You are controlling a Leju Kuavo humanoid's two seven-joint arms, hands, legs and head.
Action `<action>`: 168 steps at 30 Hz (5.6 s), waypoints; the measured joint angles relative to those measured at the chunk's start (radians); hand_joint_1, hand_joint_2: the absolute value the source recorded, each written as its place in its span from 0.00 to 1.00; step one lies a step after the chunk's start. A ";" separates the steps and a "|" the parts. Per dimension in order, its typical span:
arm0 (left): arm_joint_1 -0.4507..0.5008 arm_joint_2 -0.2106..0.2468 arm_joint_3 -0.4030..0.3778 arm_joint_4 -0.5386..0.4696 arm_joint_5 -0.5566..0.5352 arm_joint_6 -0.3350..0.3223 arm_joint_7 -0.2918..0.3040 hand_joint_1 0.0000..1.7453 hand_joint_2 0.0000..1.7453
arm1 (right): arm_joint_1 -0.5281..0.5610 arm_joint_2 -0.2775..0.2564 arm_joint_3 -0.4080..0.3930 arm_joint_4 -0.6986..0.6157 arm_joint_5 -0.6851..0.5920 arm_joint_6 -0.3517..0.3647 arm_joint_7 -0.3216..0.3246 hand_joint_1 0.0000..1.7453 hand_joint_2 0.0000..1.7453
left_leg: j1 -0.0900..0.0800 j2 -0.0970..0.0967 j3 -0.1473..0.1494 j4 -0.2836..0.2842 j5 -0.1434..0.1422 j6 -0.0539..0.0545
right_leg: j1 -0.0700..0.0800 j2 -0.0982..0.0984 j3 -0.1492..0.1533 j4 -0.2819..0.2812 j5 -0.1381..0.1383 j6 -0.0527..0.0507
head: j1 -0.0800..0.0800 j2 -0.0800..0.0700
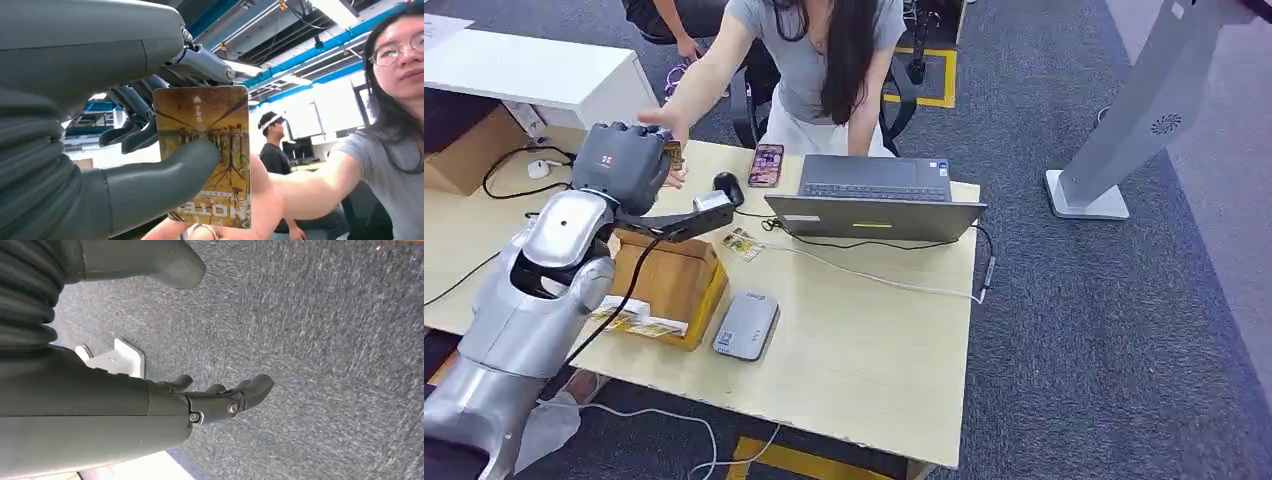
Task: Pass the card to the sensor for recognition and then transmit it.
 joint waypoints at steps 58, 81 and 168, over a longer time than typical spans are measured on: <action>0.742 -0.024 0.174 -0.480 0.205 0.279 -0.116 0.00 1.00 | 0.001 0.031 -0.072 -0.092 0.000 0.093 0.000 0.00 1.00 | -0.001 0.006 -0.004 -0.001 -0.003 0.001 | -0.001 0.004 -0.008 0.000 -0.002 0.000 | 0.000 0.000; 0.763 -0.006 0.364 -0.275 0.143 0.197 -0.081 0.00 1.00 | 0.004 0.036 -0.079 -0.136 0.000 0.116 0.006 0.00 1.00 | -0.001 0.005 -0.004 -0.001 -0.002 0.001 | -0.001 0.003 -0.008 0.000 -0.002 -0.001 | 0.000 0.000; 0.622 -0.034 0.282 -0.129 0.105 0.171 -0.064 1.00 1.00 | 0.004 0.036 -0.076 -0.144 0.000 0.115 0.008 0.00 0.00 | -0.001 0.005 -0.004 0.000 -0.002 0.001 | -0.001 0.003 -0.009 0.000 -0.002 -0.001 | 0.000 0.000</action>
